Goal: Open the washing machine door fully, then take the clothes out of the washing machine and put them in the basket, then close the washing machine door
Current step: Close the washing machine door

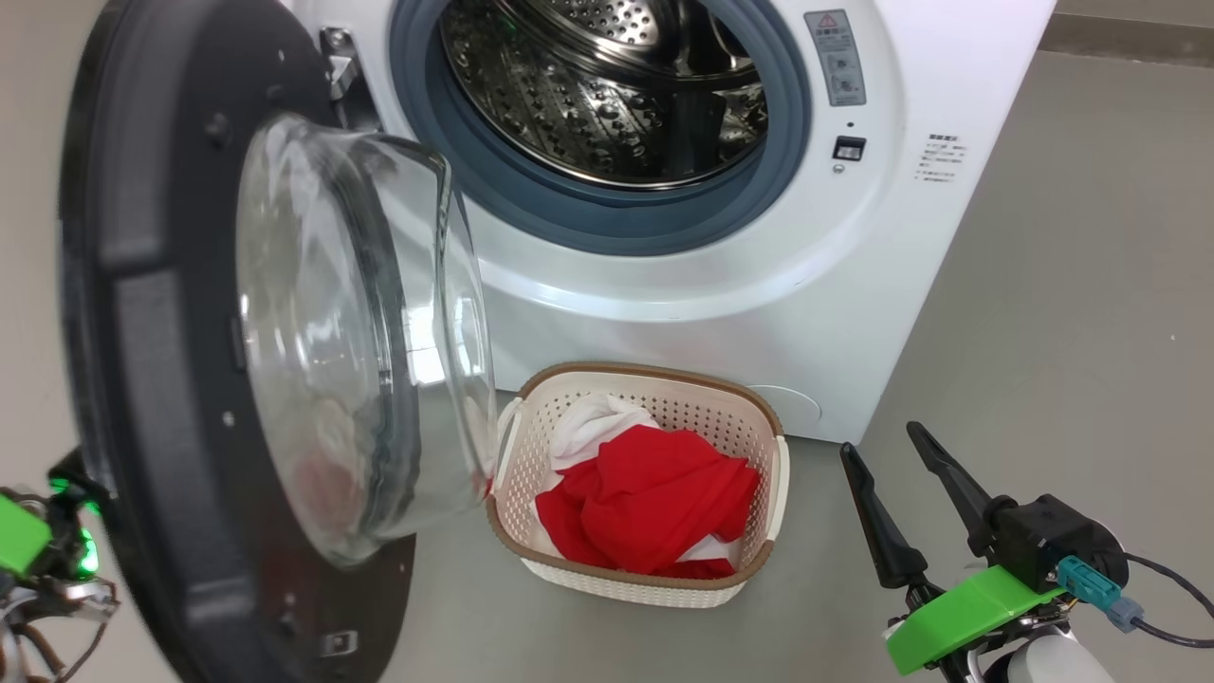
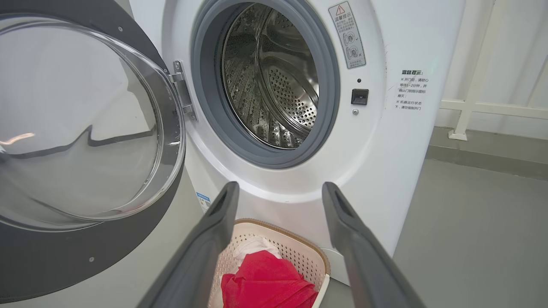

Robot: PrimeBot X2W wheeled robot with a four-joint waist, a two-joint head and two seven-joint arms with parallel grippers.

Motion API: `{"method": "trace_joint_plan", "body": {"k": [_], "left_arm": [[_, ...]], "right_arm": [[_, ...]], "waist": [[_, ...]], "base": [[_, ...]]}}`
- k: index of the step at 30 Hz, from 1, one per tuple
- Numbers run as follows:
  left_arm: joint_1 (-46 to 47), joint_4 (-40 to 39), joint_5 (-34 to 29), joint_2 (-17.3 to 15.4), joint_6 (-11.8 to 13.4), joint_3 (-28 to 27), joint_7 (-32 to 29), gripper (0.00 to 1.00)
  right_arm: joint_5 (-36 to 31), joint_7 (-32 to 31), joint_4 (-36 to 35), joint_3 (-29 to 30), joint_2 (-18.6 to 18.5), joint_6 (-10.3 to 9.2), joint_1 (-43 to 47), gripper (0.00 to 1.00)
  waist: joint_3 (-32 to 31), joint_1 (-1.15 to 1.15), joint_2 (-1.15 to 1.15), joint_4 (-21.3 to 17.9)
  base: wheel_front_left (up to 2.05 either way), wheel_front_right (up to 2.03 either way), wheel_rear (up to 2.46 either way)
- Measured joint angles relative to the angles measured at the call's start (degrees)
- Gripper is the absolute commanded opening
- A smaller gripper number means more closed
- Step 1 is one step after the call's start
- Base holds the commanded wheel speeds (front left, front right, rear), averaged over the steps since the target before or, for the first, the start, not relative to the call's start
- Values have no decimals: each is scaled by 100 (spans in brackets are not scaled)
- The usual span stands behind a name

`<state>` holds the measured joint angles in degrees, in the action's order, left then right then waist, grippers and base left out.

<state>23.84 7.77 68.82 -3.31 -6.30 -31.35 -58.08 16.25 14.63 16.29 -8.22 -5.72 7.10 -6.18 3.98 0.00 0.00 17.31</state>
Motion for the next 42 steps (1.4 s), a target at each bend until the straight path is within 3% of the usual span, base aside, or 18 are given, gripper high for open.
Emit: {"method": "trace_joint_plan", "body": {"k": [9,25,38,39,40,41,42], "left_arm": [[-309,-439,229,110,125,457,41,0],[-649,-658,675,134,132,1092,375,0],[-755,-798,772,146,132,1269,720,0],[-762,-808,736,148,131,1259,787,11],[-769,-825,693,149,130,1240,860,33],[-783,-850,635,151,124,1224,951,48],[-817,-897,555,149,115,1213,1056,86]], "right_arm": [[0,0,0,-7,15,0,-1,100],[0,0,2,-23,22,0,-4,100],[0,0,0,-13,34,0,-4,100],[0,0,0,-11,37,0,-4,100],[0,0,0,-8,42,0,-4,100],[0,0,0,-4,46,0,-5,100],[0,0,0,1,48,0,-5,100]], "waist": [[-25,0,0,-212],[-49,0,0,-706],[-34,0,0,-988],[-37,0,0,-997],[-39,0,0,-1004],[-42,0,0,-1011],[-44,0,0,-1015]], "base": [[0,0,0],[0,0,0],[0,0,0],[0,0,0],[0,0,0],[0,0,0],[0,0,0]]}}
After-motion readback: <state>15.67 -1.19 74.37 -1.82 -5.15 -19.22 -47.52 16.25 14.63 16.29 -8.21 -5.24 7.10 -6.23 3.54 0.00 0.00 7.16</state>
